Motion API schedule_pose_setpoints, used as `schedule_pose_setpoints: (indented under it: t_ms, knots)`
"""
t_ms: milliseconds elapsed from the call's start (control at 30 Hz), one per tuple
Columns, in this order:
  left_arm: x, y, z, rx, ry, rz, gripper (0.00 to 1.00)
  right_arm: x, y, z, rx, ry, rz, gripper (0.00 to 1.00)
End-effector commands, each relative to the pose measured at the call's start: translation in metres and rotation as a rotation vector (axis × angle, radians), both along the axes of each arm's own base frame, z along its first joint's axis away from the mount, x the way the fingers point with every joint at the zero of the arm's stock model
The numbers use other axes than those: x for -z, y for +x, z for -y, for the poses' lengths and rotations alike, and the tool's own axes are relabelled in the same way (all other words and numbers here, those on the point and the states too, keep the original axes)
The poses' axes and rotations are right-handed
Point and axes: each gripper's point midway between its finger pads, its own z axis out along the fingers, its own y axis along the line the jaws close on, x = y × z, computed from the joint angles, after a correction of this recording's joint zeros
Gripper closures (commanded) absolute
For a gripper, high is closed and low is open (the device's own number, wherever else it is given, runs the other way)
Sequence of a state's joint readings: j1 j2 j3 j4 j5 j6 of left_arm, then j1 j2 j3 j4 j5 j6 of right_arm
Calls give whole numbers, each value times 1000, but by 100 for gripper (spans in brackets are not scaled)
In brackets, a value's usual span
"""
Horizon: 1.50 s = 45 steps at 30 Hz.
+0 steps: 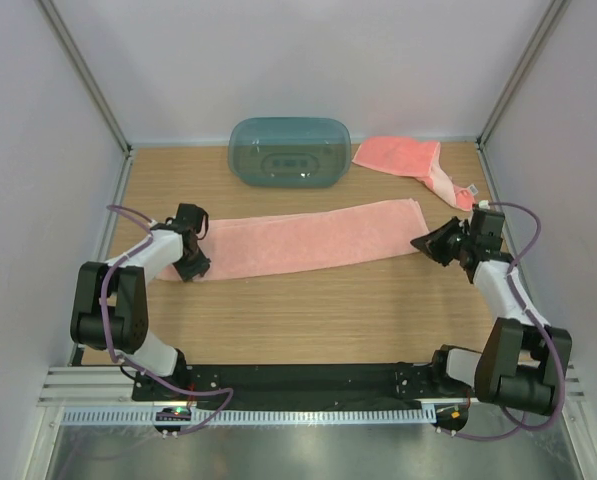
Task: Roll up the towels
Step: Fold the towel
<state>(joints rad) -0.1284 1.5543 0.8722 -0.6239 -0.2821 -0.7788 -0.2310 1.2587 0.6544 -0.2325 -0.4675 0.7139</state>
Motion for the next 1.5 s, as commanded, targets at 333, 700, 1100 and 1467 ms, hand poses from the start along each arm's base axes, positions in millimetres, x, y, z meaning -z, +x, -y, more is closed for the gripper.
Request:
schedule_pose_setpoints:
  t_ms: [333,700,1100,1467]
  knots:
    - [-7,-5,-16,-49,55,13,67,8,43,-38,-92,198,82,99]
    - [-8,-6,-17,-48,54,11,67,93,20,28,125,228,-112,99]
    - [-4,-5,-20,-55,72,-5,67,104,3,99,388,224,-162,99]
    - [3,-7,-26,-81,70,-26,68,67,-12,147,503,-20,-166,80]
